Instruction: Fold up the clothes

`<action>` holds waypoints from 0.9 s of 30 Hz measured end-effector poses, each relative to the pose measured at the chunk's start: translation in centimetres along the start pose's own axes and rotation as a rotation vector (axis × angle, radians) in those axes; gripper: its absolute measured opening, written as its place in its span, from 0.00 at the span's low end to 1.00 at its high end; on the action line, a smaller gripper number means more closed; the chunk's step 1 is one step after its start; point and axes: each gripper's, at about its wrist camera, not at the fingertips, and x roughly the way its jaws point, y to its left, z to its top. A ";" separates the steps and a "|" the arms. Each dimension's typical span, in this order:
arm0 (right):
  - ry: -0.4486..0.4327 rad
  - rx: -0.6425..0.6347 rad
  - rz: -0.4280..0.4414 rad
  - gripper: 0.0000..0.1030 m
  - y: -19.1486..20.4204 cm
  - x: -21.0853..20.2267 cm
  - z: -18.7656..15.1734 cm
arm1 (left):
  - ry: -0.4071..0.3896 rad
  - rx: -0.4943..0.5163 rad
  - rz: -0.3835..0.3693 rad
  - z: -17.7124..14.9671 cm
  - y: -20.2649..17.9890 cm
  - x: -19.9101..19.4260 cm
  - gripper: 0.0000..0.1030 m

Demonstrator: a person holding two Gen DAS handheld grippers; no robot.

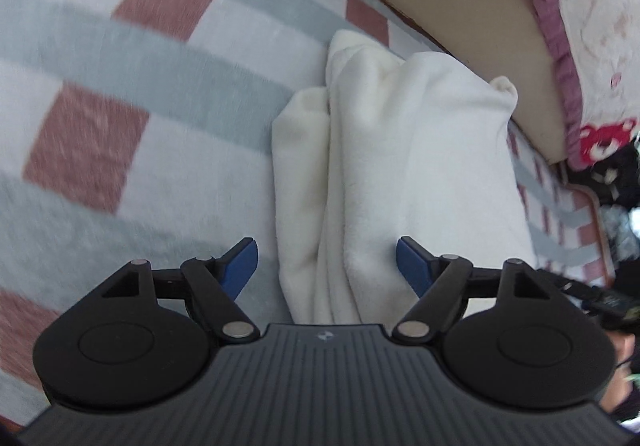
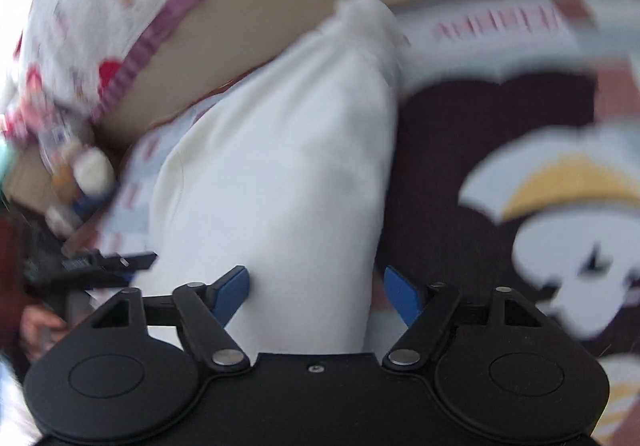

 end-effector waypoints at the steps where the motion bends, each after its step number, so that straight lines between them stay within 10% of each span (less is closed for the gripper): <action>1: 0.013 0.051 0.036 0.81 -1.0 0.5 -0.4 | 0.008 -0.020 -0.011 0.0 0.3 0.2 0.75; 14: 0.055 0.208 0.234 0.94 -3.5 4.9 -1.0 | 0.018 -0.067 -0.116 -0.2 0.0 2.7 0.73; 17: 0.037 0.193 0.254 0.96 -2.8 6.0 -0.4 | -0.006 -0.030 -0.117 -0.1 -0.9 3.1 0.46; 21: -0.032 0.083 0.236 0.70 -0.4 6.0 0.1 | -0.059 0.046 -0.096 -0.2 -2.5 2.5 0.31; 27: -0.177 -0.116 0.244 0.60 4.7 2.7 1.7 | -0.250 0.240 -0.154 0.2 -6.4 -0.3 0.29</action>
